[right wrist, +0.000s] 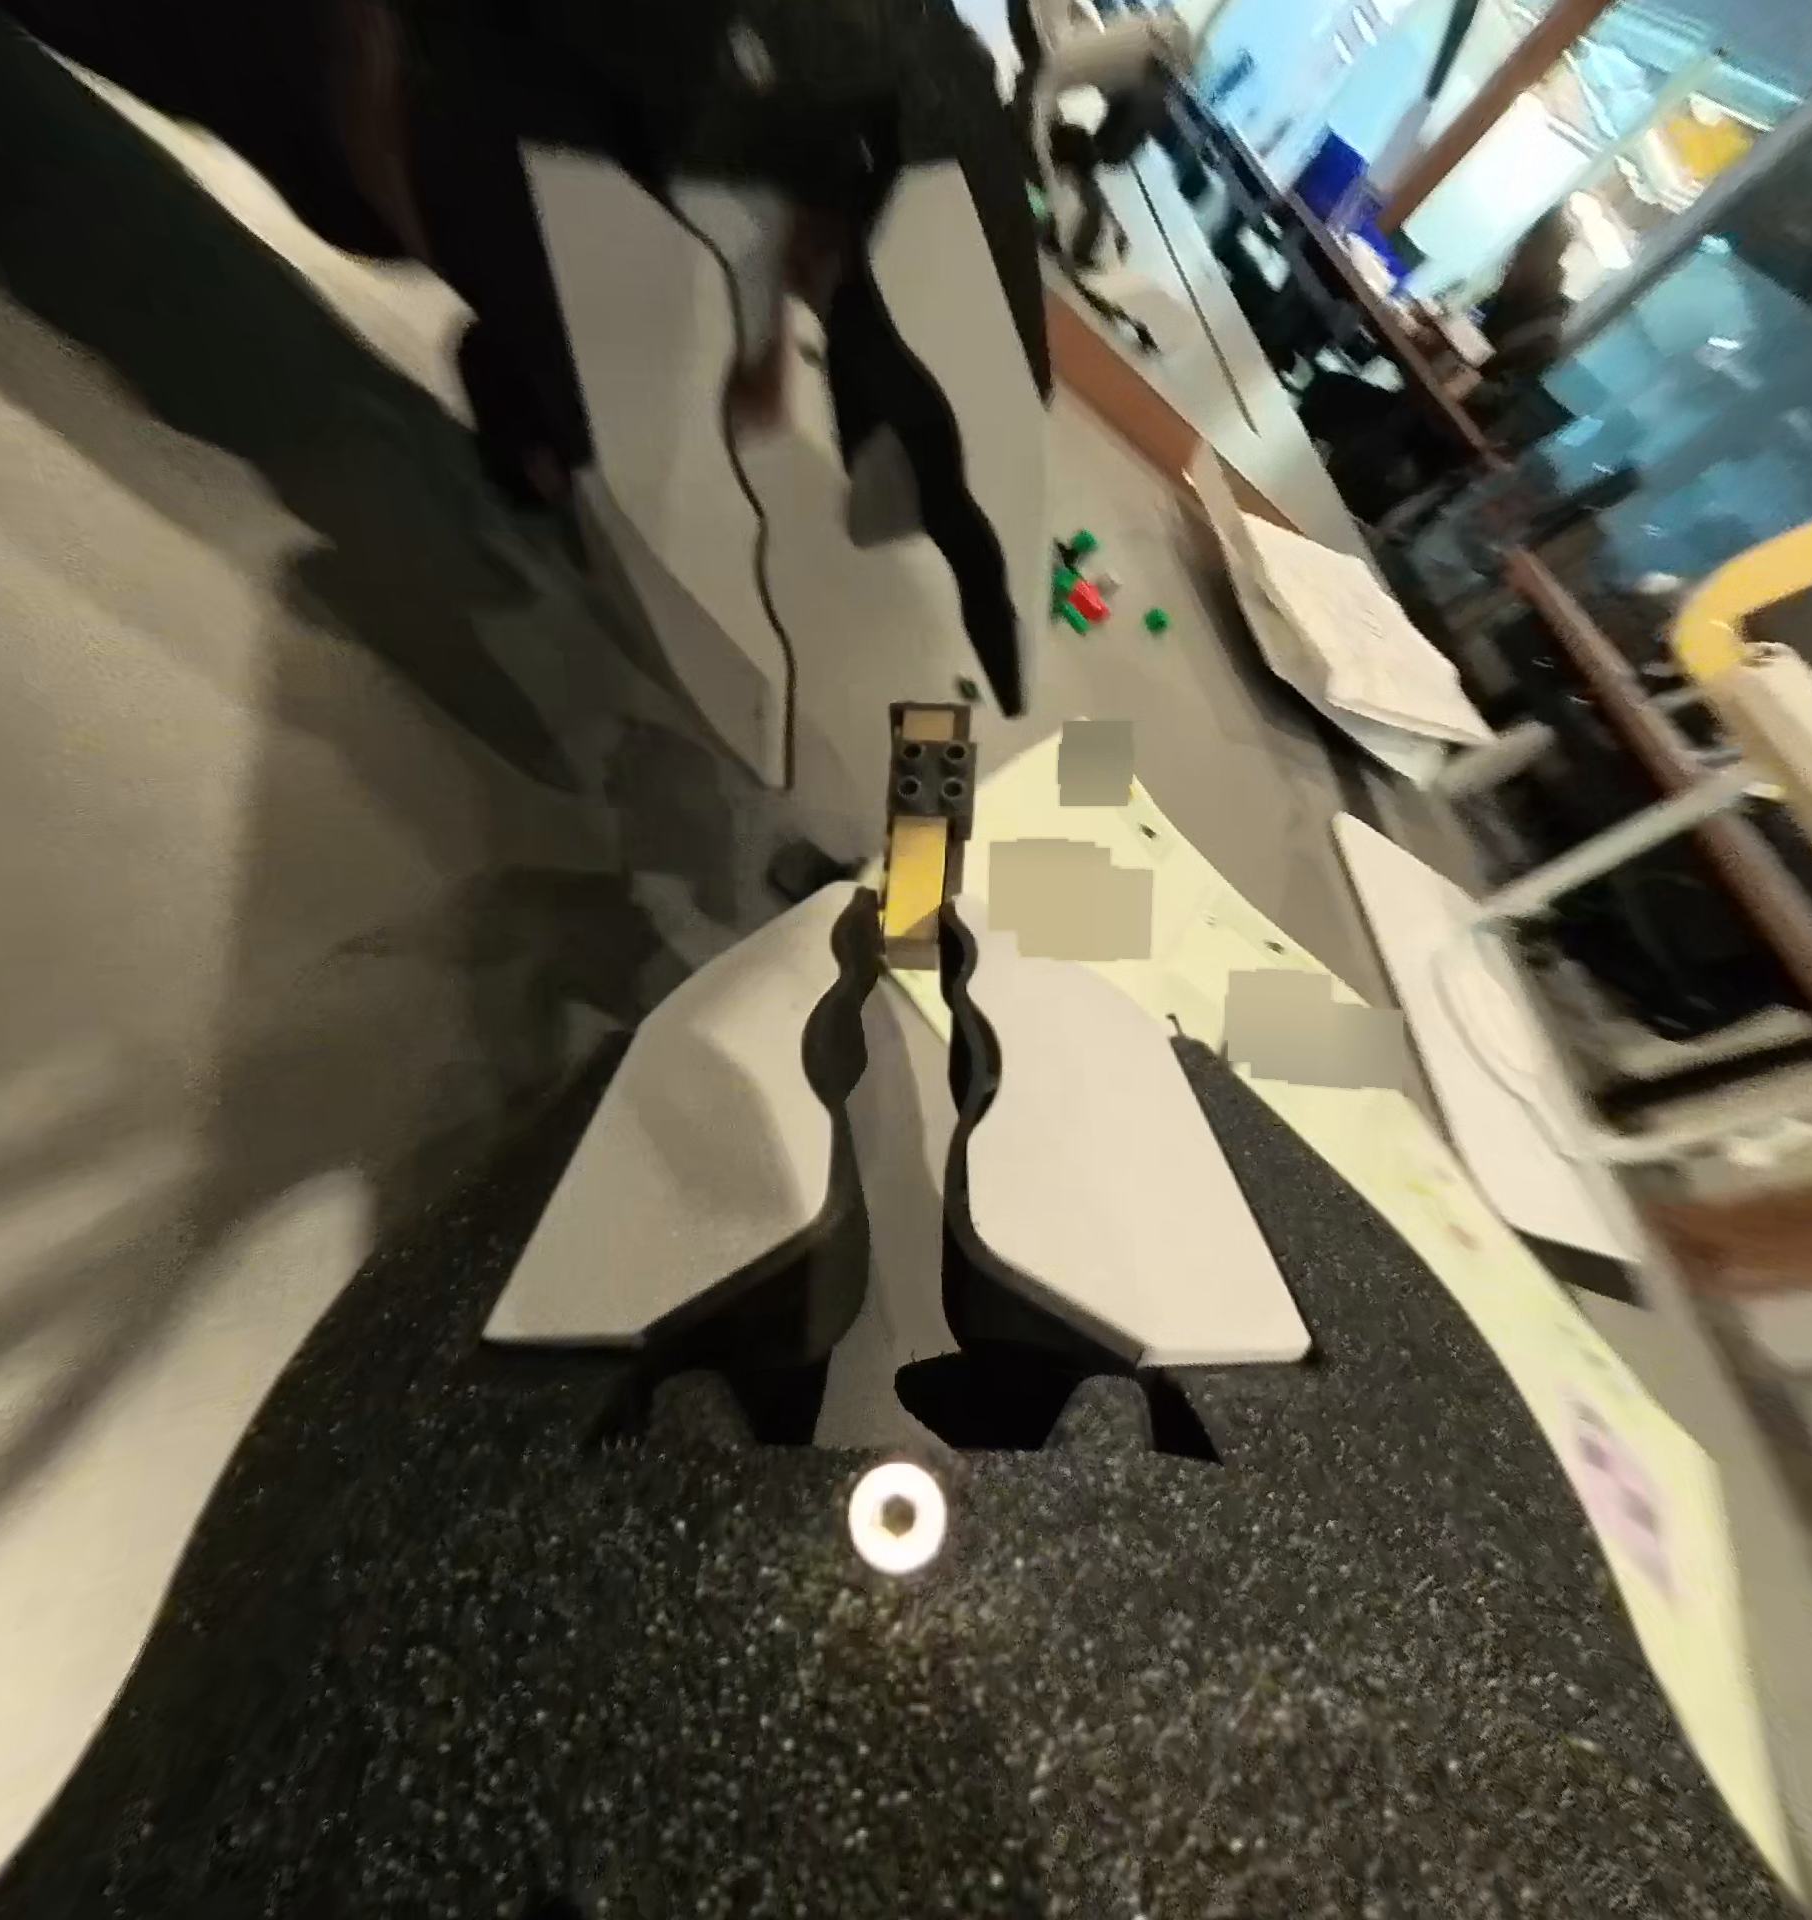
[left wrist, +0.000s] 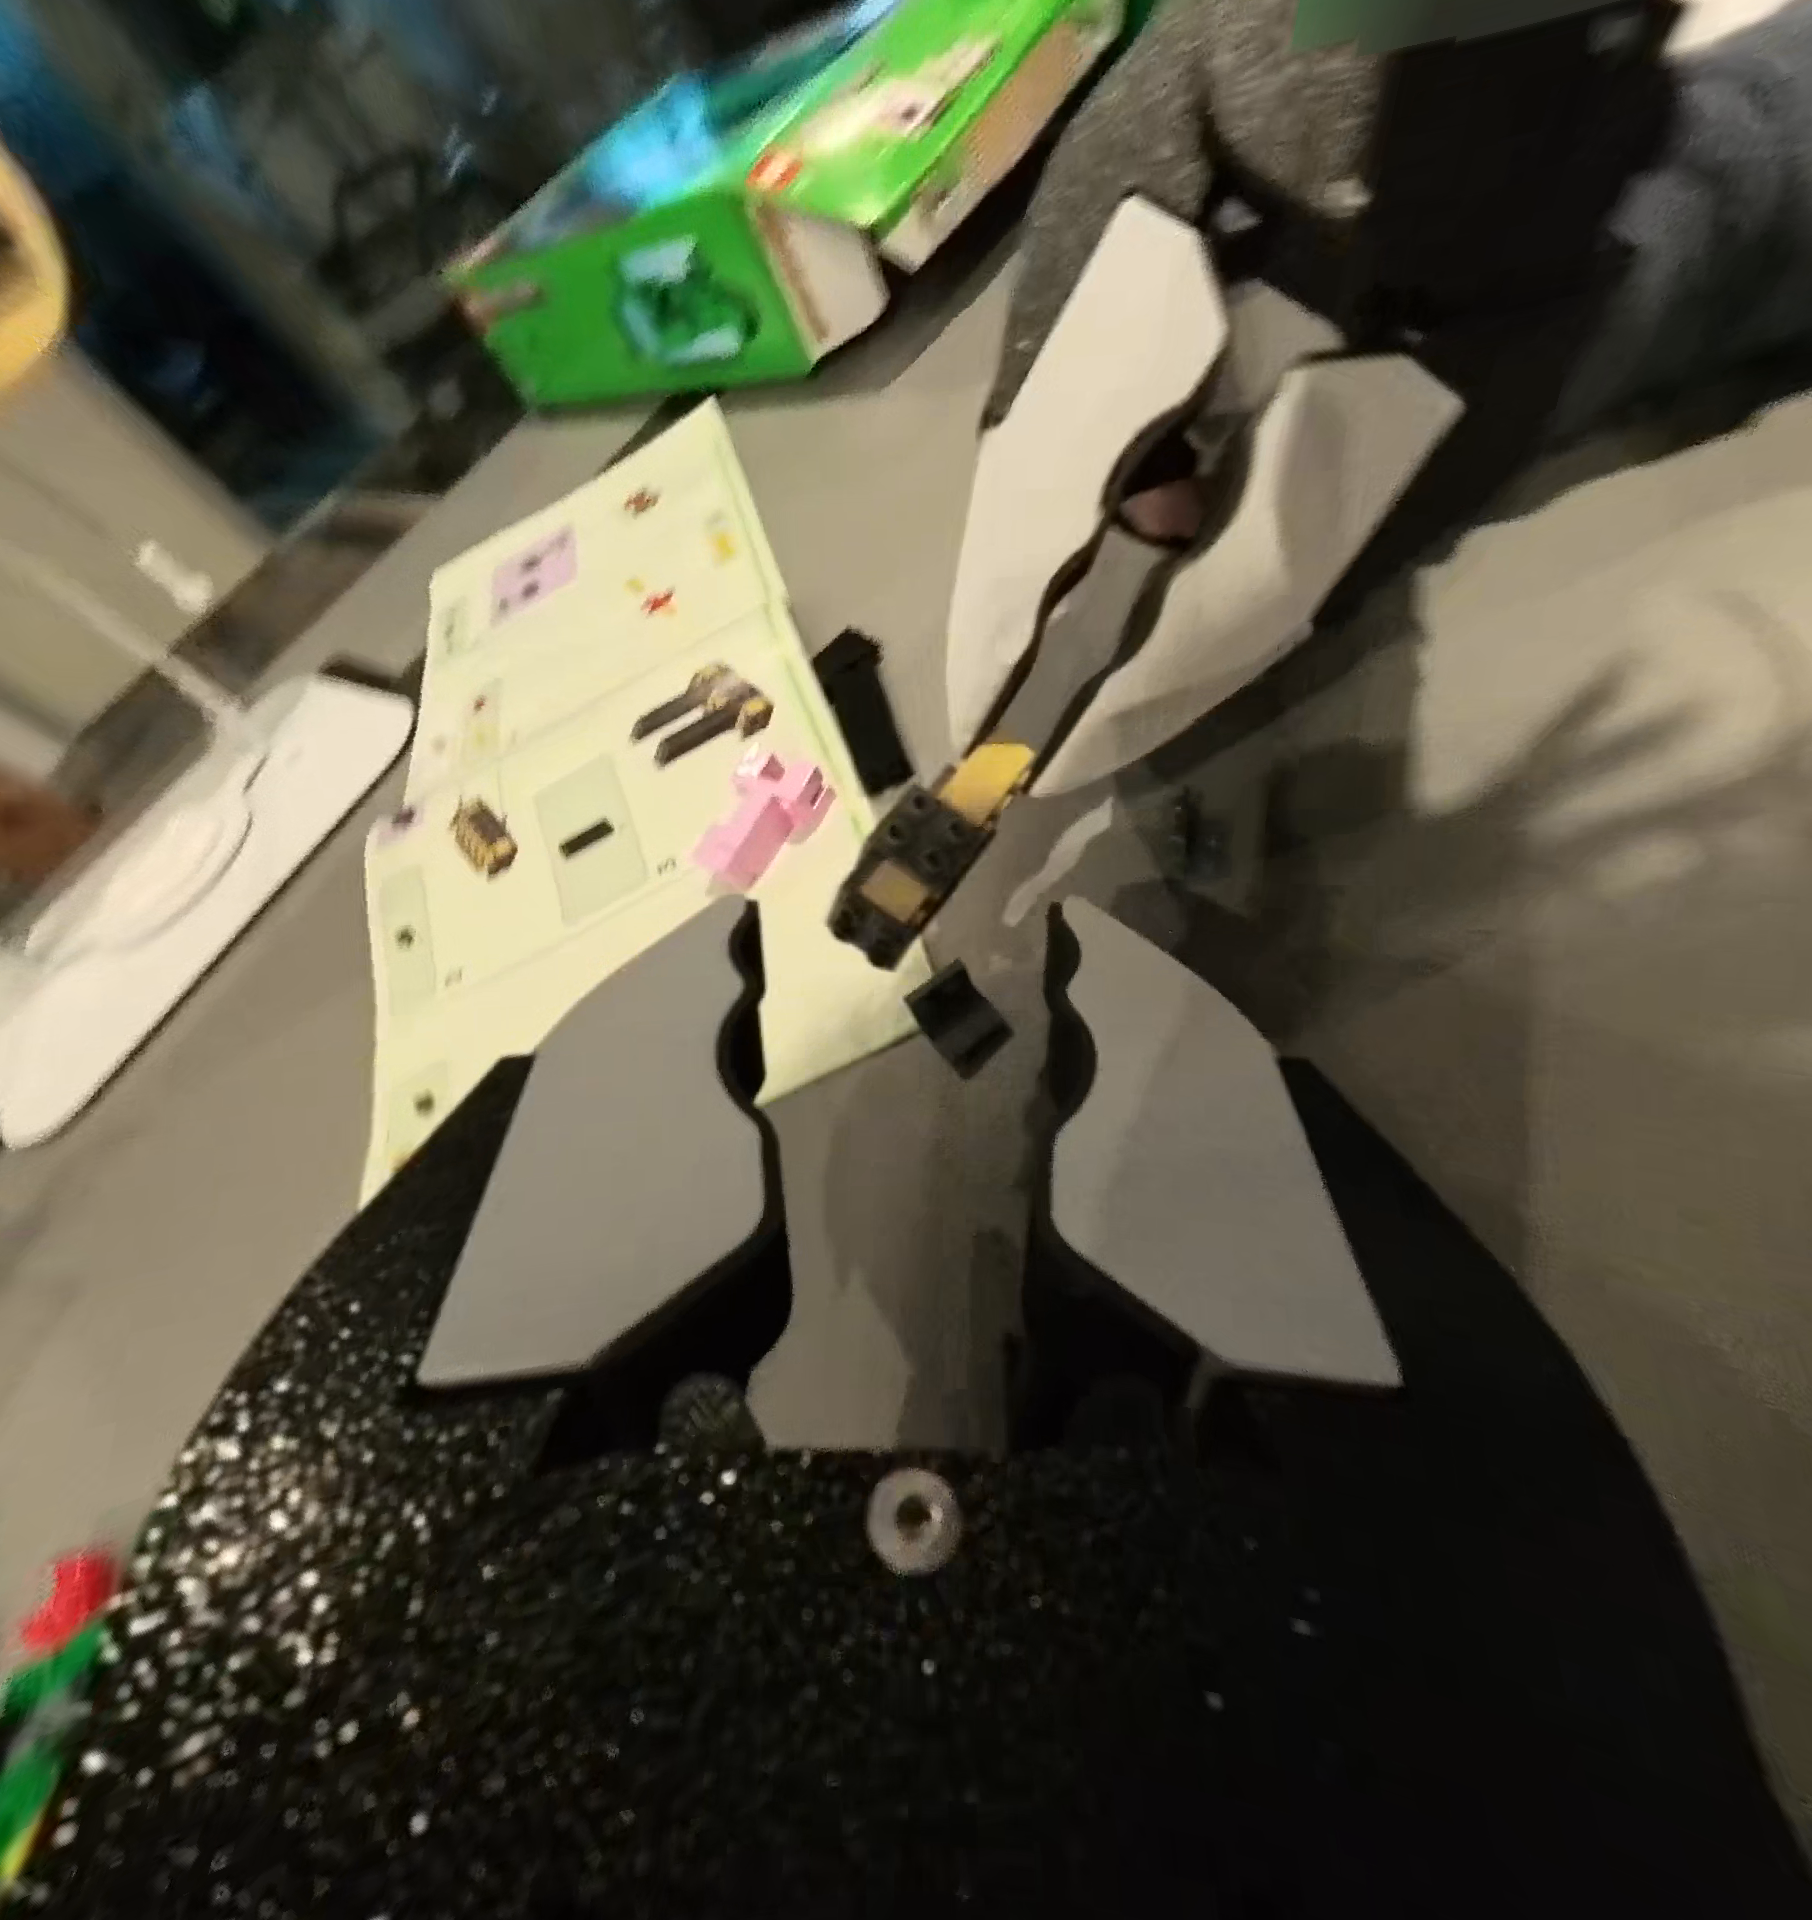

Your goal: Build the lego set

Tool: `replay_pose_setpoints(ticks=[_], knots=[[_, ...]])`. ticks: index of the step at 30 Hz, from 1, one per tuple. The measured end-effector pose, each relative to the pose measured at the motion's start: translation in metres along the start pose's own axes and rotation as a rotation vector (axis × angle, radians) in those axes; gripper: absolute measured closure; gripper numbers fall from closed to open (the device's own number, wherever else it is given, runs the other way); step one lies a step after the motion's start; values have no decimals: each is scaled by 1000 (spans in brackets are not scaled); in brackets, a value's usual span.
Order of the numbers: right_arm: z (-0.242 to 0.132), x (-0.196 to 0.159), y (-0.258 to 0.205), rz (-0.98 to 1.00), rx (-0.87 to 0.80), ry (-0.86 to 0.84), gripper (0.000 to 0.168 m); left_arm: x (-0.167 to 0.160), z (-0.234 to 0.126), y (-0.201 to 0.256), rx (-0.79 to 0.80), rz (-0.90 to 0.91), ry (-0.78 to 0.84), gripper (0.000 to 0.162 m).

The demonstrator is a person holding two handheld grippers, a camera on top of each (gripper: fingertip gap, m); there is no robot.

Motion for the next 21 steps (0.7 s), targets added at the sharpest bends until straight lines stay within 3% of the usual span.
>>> replay_pose_setpoints(ticks=[6, 21], knots=[[-3, 0, 0, 111, 106, 79, 157, -3, -1, 0, -168, 62, 142, 125], [-8, -1, 1, 177, 224, 142, 158, -8, -9, 4, -210, 103, 214, 141]])
Point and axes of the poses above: each gripper's, where its closed fingertips meet, z out along the fingers, x out of its top, y = z × x across the jaws, the point moved 8 cm from there along -z, back along the fingers, and after that the axes turned 13 degrees about y, right-handed, at the moved point
